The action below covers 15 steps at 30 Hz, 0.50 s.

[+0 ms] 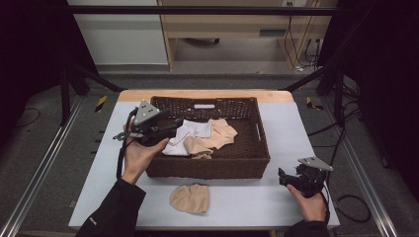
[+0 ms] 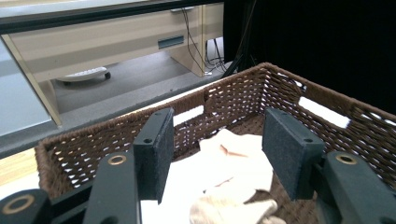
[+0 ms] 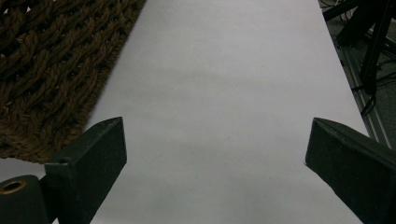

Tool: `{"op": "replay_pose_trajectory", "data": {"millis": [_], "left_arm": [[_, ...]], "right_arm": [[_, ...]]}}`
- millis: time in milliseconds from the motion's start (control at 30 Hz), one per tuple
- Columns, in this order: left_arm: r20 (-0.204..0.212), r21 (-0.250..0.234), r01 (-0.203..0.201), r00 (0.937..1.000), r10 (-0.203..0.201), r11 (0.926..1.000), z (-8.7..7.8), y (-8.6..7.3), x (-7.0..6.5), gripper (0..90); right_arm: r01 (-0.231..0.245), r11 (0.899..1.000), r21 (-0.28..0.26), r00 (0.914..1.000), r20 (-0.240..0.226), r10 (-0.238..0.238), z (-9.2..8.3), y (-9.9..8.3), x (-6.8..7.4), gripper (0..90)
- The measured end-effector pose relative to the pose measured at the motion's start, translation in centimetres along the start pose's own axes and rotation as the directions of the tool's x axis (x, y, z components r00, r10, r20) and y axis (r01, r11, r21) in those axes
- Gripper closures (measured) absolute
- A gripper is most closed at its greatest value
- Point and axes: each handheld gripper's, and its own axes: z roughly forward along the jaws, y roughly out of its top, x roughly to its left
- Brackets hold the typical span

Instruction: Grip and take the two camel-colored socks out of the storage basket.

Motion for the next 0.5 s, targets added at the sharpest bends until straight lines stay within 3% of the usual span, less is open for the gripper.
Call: {"op": "replay_pose_trajectory", "data": {"millis": [233, 333, 500], "left_arm": [[-0.039, 0.076, -0.036, 0.9985, 0.039, 0.9965, 3.7, 0.1, 0.8, 44.0], [-0.048, 0.126, -0.031, 0.9981, 0.038, 0.9916, 5.2, -0.5, 1.2, 44.9], [-0.067, 0.207, -0.049, 0.9957, 0.064, 0.9772, 7.4, -1.7, 1.9, 44.1]], "right_arm": [[0.004, 1.0, 0.002, 1.0, -0.001, -0.004, 0.1, 0.0, 0.0, 5.6], [0.01, 1.0, 0.001, 0.9999, -0.002, -0.01, 0.2, 0.0, 0.0, 5.6], [0.011, 1.0, 0.004, 0.9999, -0.004, -0.011, 0.2, 0.1, 0.1, 5.7]]}}
